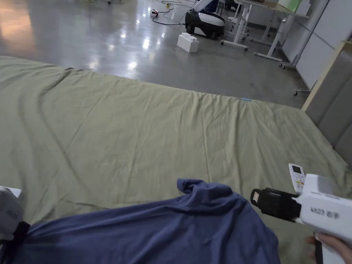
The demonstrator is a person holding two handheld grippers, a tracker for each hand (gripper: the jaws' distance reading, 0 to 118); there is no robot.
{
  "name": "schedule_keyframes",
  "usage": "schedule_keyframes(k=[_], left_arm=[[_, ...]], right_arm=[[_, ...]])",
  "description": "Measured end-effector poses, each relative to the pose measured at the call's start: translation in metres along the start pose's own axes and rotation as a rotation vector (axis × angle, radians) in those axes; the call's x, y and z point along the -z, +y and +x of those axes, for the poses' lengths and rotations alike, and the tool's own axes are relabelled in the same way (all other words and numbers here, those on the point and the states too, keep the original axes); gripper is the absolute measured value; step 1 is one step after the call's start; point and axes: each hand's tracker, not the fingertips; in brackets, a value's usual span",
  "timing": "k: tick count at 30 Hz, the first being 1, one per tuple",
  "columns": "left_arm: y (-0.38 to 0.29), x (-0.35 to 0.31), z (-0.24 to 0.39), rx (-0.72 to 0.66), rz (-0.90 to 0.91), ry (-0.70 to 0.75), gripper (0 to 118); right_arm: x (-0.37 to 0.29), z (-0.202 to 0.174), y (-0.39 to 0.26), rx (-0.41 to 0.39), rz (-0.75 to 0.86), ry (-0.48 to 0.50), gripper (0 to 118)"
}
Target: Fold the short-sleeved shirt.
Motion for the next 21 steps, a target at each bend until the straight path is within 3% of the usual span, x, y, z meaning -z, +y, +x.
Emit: schedule_keyframes(k=[2, 5, 10, 15, 17, 19, 20, 21], left_arm=[[-0.001, -0.001, -0.004, -0.013, 0.004, -0.022, 11], [-0.001, 0.000, -0.010, -0.019, 0.003, -0.051, 11], [0.002, -0.001, -0.013, -0.040, -0.015, -0.073, 11], [0.001, 0.000, -0.014, -0.041, -0.003, -0.077, 11], [-0.002, 0.000, -0.013, -0.044, 0.014, -0.073, 11], [-0.005, 0.000, -0.010, -0.045, 0.035, -0.056, 11], [-0.006, 0.000, -0.007, -0.038, 0.046, -0.043, 11], [-0.009, -0.001, -0.003, -0.029, 0.062, -0.027, 11]], right_arm=[[0.038, 0.010, 0.012, -0.008, -0.063, -0.048, 98], [0.096, 0.026, 0.022, -0.009, -0.184, -0.042, 98], [0.158, 0.023, 0.015, -0.175, -0.322, -0.165, 97], [0.177, 0.025, 0.013, -0.137, -0.362, -0.175, 95], [0.173, 0.023, 0.014, -0.162, -0.352, -0.177, 79], [0.150, 0.012, 0.009, -0.203, -0.321, -0.160, 31], [0.144, 0.008, 0.005, -0.170, -0.319, -0.112, 1], [0.138, 0.003, 0.001, -0.175, -0.314, -0.133, 2]])
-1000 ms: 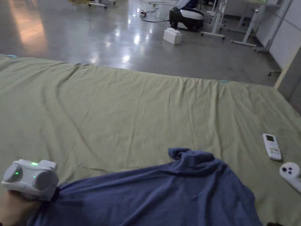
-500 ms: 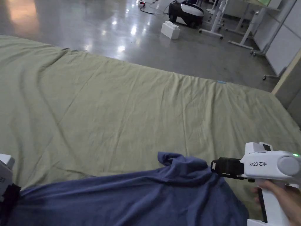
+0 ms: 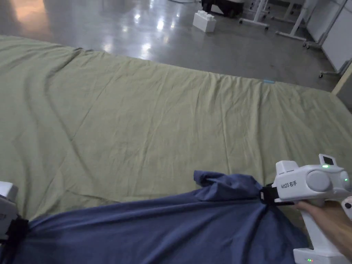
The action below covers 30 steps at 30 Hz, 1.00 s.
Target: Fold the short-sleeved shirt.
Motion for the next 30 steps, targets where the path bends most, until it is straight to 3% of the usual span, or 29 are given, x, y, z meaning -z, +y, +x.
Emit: schedule_keyframes(k=[4, 7, 9, 11, 16, 20, 26, 28, 30], left_arm=[[-0.017, -0.013, 0.003, 0.092, 0.098, 0.009, 10], [-0.028, -0.056, -0.005, -0.011, 0.193, -0.051, 8], [-0.036, -0.105, -0.013, -0.066, 0.320, -0.176, 7], [-0.041, -0.154, -0.019, -0.065, 0.411, -0.225, 7], [-0.050, -0.291, -0.036, -0.029, 0.700, -0.289, 7], [-0.048, -0.382, -0.052, -0.035, 0.887, -0.301, 7], [-0.038, -0.478, -0.053, -0.034, 1.070, -0.339, 7], [-0.034, -0.506, -0.047, -0.014, 1.102, -0.308, 7], [-0.027, -0.527, -0.040, 0.004, 1.145, -0.274, 7]], right_arm=[[-0.032, -0.005, -0.010, 0.120, 0.082, 0.050, 2], [-0.092, -0.005, -0.017, 0.189, 0.243, 0.116, 2], [-0.147, -0.005, -0.025, 0.200, 0.346, 0.136, 2], [-0.197, -0.003, -0.032, 0.225, 0.416, 0.182, 2], [-0.334, -0.024, -0.051, 0.156, 0.621, 0.090, 2], [-0.438, -0.027, -0.054, 0.163, 0.798, 0.020, 2], [-0.554, -0.028, -0.040, 0.154, 1.012, -0.049, 2], [-0.590, -0.035, -0.029, 0.099, 1.098, -0.113, 2], [-0.606, -0.039, -0.020, 0.134, 1.091, -0.136, 2]])
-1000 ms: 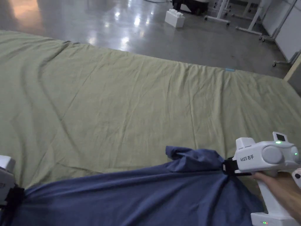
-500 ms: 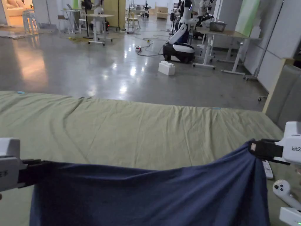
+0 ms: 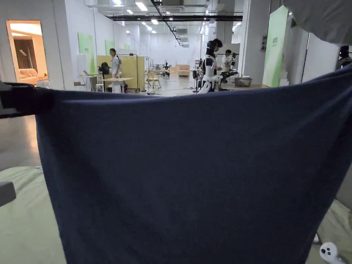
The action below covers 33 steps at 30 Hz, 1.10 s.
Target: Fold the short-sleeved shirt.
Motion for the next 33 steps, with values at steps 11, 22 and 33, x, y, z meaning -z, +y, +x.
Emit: schedule_keyframes(k=[11, 22, 33], left_arm=[[0.035, -0.001, 0.024, 0.025, 0.075, 0.026, 7], [0.023, 0.026, 0.017, 0.038, 0.035, 0.039, 7], [0.010, 0.071, -0.007, 0.042, 0.023, 0.074, 7]], right_arm=[[0.015, 0.004, 0.024, -0.028, 0.055, -0.022, 2], [0.027, 0.006, 0.014, -0.038, 0.042, -0.034, 2], [0.045, -0.045, -0.011, -0.144, 0.044, -0.103, 2]])
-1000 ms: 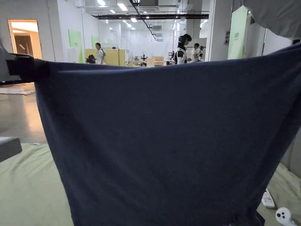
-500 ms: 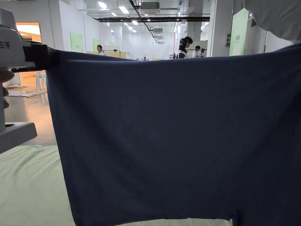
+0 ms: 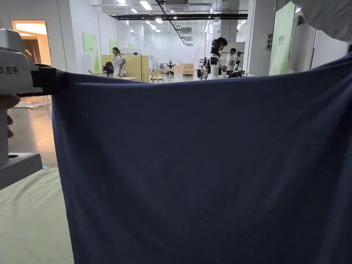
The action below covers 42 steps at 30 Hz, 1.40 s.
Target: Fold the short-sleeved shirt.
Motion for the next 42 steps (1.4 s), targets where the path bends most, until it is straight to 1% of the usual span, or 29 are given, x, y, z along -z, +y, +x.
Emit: schedule_keyframes(k=[2, 5, 6, 11, 13, 15, 16, 17, 18, 19, 20, 22, 23, 25, 26, 28, 31, 32, 33, 35, 37, 38, 40, 41, 42], left_arm=[[-0.003, 0.015, 0.000, -0.002, -0.004, 0.018, 7], [-0.006, 0.042, 0.000, 0.016, -0.007, 0.061, 7], [-0.007, 0.052, -0.001, 0.008, -0.013, 0.071, 7], [-0.010, 0.100, -0.011, 0.009, -0.087, 0.125, 7], [-0.013, 0.113, -0.013, 0.009, -0.093, 0.140, 7], [-0.015, 0.128, -0.017, 0.011, -0.099, 0.150, 7], [-0.016, 0.138, -0.020, 0.014, -0.107, 0.142, 7], [-0.016, 0.148, -0.021, 0.021, -0.129, 0.134, 7], [-0.017, 0.154, -0.021, 0.017, -0.124, 0.144, 7], [-0.019, 0.159, -0.021, -0.004, -0.108, 0.147, 7], [-0.021, 0.164, -0.022, -0.018, -0.102, 0.144, 7], [-0.026, 0.170, -0.023, -0.071, -0.077, 0.153, 7], [-0.029, 0.173, -0.022, -0.063, -0.080, 0.157, 7], [-0.031, 0.185, -0.023, -0.044, -0.091, 0.166, 7], [-0.032, 0.191, -0.024, -0.024, -0.103, 0.172, 7], [-0.036, 0.199, -0.025, -0.012, -0.098, 0.178, 7], [-0.042, 0.208, -0.027, -0.028, -0.109, 0.183, 7], [-0.045, 0.211, -0.027, -0.025, -0.099, 0.178, 7], [-0.051, 0.211, -0.028, -0.031, -0.095, 0.171, 7], [-0.067, 0.215, -0.027, -0.038, -0.112, 0.156, 7], [-0.090, 0.219, -0.027, -0.016, -0.173, 0.145, 7], [-0.103, 0.220, -0.027, -0.009, -0.203, 0.138, 7], [-0.131, 0.213, -0.021, -0.013, -0.248, 0.105, 7], [-0.145, 0.209, -0.021, -0.019, -0.258, 0.089, 7], [-0.156, 0.205, -0.021, -0.021, -0.277, 0.079, 7]], right_arm=[[0.006, -0.012, -0.001, -0.009, 0.030, -0.020, 2], [0.022, -0.026, -0.004, 0.025, 0.048, -0.032, 2], [0.068, -0.010, -0.007, 0.044, 0.040, 0.013, 2], [0.100, -0.027, -0.015, 0.042, 0.010, -0.012, 2], [0.114, -0.035, -0.018, 0.023, -0.006, -0.017, 2], [0.129, -0.038, -0.021, -0.012, -0.028, -0.022, 2], [0.137, -0.041, -0.022, -0.030, -0.040, -0.039, 2], [0.145, -0.044, -0.024, -0.028, -0.048, -0.051, 2], [0.150, -0.042, -0.027, -0.013, -0.056, -0.048, 2], [0.155, -0.042, -0.033, 0.039, -0.066, -0.055, 2], [0.158, -0.041, -0.037, 0.069, -0.075, -0.052, 2], [0.165, -0.040, -0.046, 0.106, -0.114, -0.044, 2], [0.170, -0.042, -0.048, 0.079, -0.109, -0.052, 2], [0.177, -0.045, -0.045, -0.016, -0.054, -0.057, 2], [0.182, -0.045, -0.052, 0.058, -0.119, -0.041, 2], [0.188, -0.047, -0.050, -0.040, -0.059, -0.035, 2], [0.197, -0.046, -0.053, -0.016, -0.058, -0.020, 2], [0.198, -0.045, -0.060, 0.051, -0.090, -0.009, 2], [0.198, -0.044, -0.064, 0.024, -0.071, -0.007, 2], [0.201, -0.047, -0.082, 0.018, -0.104, 0.003, 2], [0.200, -0.047, -0.107, 0.007, -0.147, 0.027, 2], [0.205, -0.047, -0.124, 0.016, -0.173, 0.048, 2], [0.201, -0.043, -0.156, 0.065, -0.246, 0.096, 2], [0.198, -0.041, -0.175, 0.093, -0.289, 0.089, 2], [0.205, -0.038, -0.186, 0.068, -0.257, 0.086, 2]])
